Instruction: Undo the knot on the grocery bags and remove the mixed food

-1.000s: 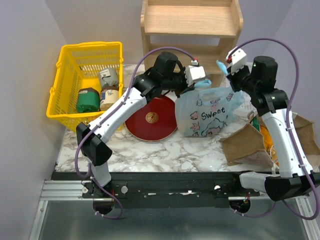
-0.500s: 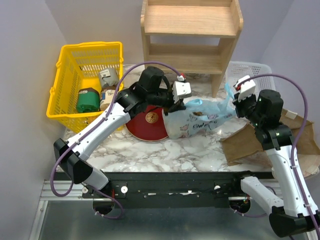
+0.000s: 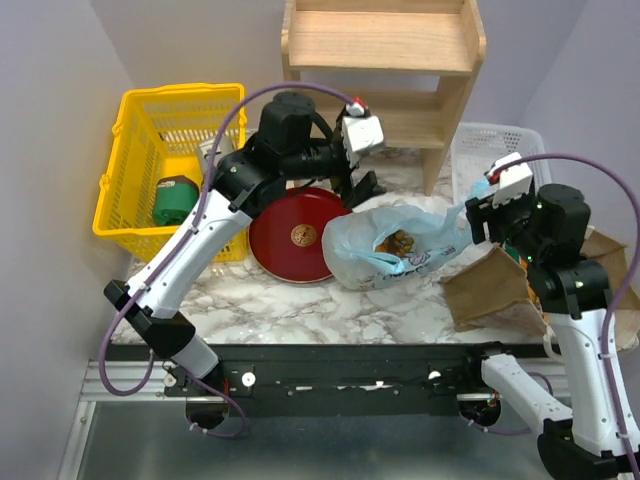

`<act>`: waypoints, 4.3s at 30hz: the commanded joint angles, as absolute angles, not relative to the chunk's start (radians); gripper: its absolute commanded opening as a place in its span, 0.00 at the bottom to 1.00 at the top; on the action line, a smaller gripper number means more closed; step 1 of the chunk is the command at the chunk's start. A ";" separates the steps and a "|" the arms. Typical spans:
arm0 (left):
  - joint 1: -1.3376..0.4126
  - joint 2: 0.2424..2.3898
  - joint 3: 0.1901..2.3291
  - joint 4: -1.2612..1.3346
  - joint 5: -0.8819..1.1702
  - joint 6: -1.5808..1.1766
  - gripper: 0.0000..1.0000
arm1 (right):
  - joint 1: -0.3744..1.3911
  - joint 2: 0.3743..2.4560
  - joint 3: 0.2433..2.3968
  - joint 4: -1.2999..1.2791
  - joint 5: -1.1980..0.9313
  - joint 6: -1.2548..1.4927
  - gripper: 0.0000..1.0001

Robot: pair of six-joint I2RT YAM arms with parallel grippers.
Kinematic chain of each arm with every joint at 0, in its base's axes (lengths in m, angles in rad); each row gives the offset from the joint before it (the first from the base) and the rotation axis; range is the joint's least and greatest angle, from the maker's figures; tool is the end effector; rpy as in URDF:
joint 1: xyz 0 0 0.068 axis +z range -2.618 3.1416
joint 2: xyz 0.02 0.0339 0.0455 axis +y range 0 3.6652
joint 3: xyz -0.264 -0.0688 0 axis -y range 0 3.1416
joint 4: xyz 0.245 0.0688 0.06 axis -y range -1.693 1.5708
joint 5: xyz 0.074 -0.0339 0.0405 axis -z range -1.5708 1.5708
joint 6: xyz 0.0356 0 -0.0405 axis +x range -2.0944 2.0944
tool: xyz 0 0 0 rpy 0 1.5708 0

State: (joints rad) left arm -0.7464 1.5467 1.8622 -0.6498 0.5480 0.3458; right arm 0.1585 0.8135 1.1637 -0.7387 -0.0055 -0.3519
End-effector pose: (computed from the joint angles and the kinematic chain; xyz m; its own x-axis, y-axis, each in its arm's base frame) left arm 0.2271 -0.2353 0.4762 0.0923 0.3087 -0.9467 0.9668 0.1996 0.1594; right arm 0.1477 0.0238 0.4042 -0.2950 -0.3962 -0.8695 -0.2818 0.9056 -0.3170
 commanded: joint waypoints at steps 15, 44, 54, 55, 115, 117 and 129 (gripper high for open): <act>-0.827 1.918 2.085 -0.962 0.466 0.462 0.97 | 0.210 0.802 1.306 -1.064 -0.712 -0.776 0.42; -0.824 2.032 1.951 -0.842 0.313 0.414 0.70 | 0.489 0.870 0.812 -0.540 -0.274 -0.393 0.50; -0.776 2.002 2.054 -0.893 0.460 0.393 0.00 | 0.489 0.884 0.660 -0.497 -0.221 -0.489 0.53; -0.776 1.984 2.054 -0.868 0.491 0.385 0.00 | 0.489 0.877 0.640 -0.494 -0.212 -0.505 0.53; -0.867 1.284 1.231 -0.435 0.408 0.611 0.81 | 0.477 1.402 1.272 -0.477 -0.611 -0.060 0.44; -0.868 1.308 1.287 -0.463 0.420 0.568 0.81 | 0.457 1.394 1.295 -0.476 -0.604 -0.052 0.45; -0.871 1.358 1.443 -0.560 0.491 0.463 0.83 | 0.405 1.172 1.172 -0.538 -0.540 -0.143 0.72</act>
State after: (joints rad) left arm -0.8661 1.3556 1.4658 -0.5255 0.4519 0.4957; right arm 0.4107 1.2366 1.2102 -0.4969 -0.5686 -0.1112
